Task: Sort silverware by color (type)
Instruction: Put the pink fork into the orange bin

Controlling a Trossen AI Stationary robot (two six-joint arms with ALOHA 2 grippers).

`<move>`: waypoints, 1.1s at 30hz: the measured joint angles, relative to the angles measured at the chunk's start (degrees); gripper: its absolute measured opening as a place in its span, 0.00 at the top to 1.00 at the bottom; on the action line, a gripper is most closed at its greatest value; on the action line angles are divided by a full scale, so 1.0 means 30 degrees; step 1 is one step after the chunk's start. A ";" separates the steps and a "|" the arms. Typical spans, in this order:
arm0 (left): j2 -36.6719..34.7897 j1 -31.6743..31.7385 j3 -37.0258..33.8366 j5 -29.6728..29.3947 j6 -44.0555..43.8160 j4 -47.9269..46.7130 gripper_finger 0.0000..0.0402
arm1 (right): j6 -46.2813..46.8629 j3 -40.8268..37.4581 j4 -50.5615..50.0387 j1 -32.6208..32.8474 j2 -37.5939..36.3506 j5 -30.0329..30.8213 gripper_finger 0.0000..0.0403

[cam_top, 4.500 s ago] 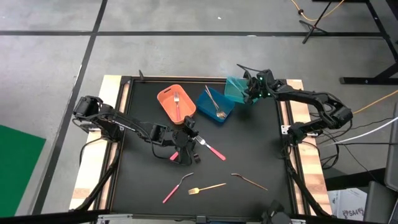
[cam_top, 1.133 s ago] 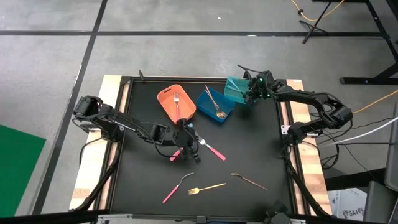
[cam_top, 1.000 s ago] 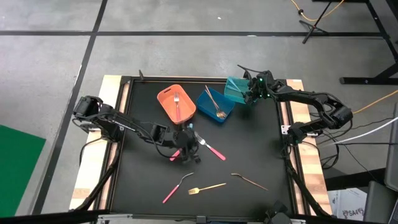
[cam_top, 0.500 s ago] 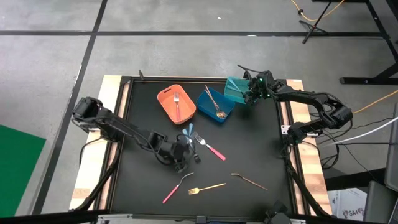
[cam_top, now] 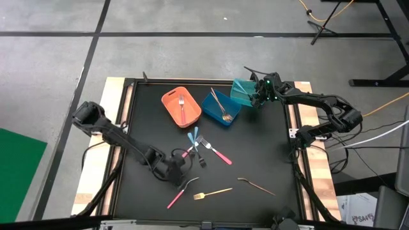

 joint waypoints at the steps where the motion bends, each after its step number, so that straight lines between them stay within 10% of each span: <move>1: 0.0000 -0.0184 0.0000 -0.0011 -0.0374 -0.0134 0.89 | 0.0007 0.0001 0.0000 0.0000 -0.0005 0.0000 0.69; 15: 0.0025 -0.1276 0.0381 0.0079 -0.2345 -0.0006 0.89 | 0.0015 0.0001 0.0000 0.0000 -0.0003 0.0000 0.69; 33: 0.4474 -0.1250 0.9593 0.1065 -0.1749 -0.8159 1.00 | 0.0020 0.0001 0.0000 0.0000 0.0002 0.0000 0.69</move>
